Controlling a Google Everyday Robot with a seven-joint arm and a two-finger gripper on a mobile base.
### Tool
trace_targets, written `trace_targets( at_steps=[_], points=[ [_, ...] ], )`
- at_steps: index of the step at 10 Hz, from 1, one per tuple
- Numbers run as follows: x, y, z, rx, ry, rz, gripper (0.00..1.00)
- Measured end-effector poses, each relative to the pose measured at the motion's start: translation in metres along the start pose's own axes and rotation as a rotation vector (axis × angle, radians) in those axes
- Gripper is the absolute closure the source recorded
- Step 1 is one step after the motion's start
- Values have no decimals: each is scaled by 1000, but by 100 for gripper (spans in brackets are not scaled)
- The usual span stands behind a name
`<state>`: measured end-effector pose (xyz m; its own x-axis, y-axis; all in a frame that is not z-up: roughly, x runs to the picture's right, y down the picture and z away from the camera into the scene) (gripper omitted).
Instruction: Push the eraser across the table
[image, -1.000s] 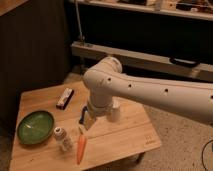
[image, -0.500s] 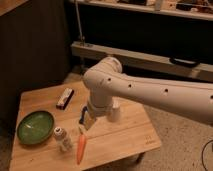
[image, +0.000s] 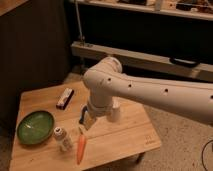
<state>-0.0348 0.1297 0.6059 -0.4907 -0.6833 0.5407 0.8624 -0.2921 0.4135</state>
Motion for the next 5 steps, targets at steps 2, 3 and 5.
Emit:
trace_targets(
  at_steps=[2, 3, 5],
  points=[
    [10, 8, -10, -11, 66, -8, 34],
    [23, 19, -22, -14, 117, -24, 34],
    [52, 42, -43, -12, 196, -63, 34]
  ],
)
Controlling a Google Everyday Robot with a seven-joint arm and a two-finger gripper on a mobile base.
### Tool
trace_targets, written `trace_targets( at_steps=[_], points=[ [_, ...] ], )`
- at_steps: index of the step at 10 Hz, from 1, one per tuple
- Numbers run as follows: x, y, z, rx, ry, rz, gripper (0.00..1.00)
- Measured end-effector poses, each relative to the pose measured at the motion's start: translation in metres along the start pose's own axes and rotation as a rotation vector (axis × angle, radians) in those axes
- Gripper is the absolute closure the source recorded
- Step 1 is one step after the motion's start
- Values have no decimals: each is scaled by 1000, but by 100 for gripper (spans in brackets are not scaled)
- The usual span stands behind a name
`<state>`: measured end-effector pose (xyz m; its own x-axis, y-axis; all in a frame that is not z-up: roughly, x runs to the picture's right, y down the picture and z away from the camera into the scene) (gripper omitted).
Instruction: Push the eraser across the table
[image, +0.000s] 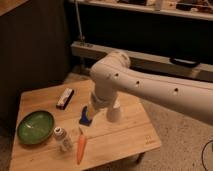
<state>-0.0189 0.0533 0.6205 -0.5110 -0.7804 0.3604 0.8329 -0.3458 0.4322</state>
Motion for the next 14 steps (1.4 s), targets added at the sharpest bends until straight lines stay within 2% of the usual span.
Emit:
trace_targets(
  at_steps=[1, 2, 4, 5, 7, 9, 10, 12, 14],
  points=[
    [24, 17, -8, 8, 51, -42, 34],
    [41, 21, -9, 23, 75, -73, 34],
    [86, 16, -3, 45, 96, -148, 34],
    [119, 6, 3, 59, 110, -204, 34],
    [154, -7, 11, 75, 127, -261, 34],
    [194, -10, 19, 62, 144, -317, 34],
    [206, -6, 22, 45, 145, -327, 38],
    [223, 16, 35, 13, 156, -310, 57],
    [222, 33, 42, 28, 221, -292, 75]
  ],
)
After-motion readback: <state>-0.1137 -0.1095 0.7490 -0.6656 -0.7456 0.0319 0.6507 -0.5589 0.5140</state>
